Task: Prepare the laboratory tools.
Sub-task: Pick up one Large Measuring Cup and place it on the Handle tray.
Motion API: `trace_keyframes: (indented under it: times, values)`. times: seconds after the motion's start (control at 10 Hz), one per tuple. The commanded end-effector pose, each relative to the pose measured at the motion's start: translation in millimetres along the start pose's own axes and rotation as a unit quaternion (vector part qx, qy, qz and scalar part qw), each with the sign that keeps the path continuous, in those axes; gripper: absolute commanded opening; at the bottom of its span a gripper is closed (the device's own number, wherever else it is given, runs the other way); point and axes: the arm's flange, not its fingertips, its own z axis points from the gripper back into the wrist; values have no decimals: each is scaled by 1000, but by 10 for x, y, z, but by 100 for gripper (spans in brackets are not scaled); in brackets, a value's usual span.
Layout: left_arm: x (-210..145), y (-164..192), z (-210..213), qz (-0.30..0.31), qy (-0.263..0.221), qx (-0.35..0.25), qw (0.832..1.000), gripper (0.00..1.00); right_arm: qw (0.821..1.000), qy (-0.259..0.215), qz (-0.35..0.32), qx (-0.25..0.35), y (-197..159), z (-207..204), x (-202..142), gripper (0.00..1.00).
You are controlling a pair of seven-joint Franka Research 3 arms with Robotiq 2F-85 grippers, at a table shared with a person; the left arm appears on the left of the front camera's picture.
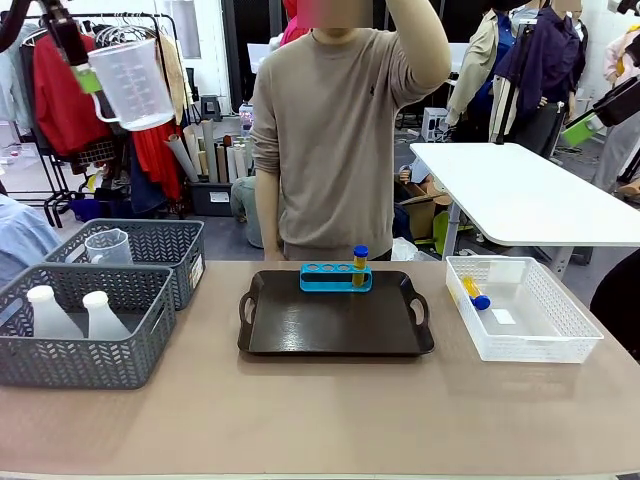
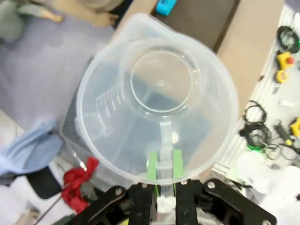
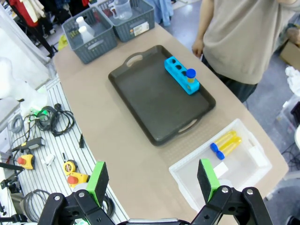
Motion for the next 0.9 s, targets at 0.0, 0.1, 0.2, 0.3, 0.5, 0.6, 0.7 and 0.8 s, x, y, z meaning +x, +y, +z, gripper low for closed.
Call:
trace_keyframes:
  times: [0.0,0.1,0.2,0.3,0.5,0.6,0.7,0.8]
  values:
    - [104,-208,132,-53,-23,-35,998,0,1000,-7,5,3,11,2,16,100]
    - [164,-319,206,-70,-26,-39,996,0,1000,-7,5,3,11,2,16,100]
    - [223,-416,282,-90,-33,-42,994,0,1000,-7,5,3,11,2,16,100]
    - [292,-498,309,-108,-36,-27,993,0,1000,-7,5,3,11,2,16,100]
    - [399,-582,172,-127,-26,-19,991,0,1000,-7,5,3,11,2,16,100]
    - [496,-683,-16,-140,-16,-28,990,0,1000,-7,5,3,11,2,16,100]
    - [600,-812,-188,-161,-8,-37,986,0,1000,-7,5,3,11,2,16,100]
    - [677,-913,-312,-179,0,-47,983,0,1000,-7,5,3,11,2,16,100]
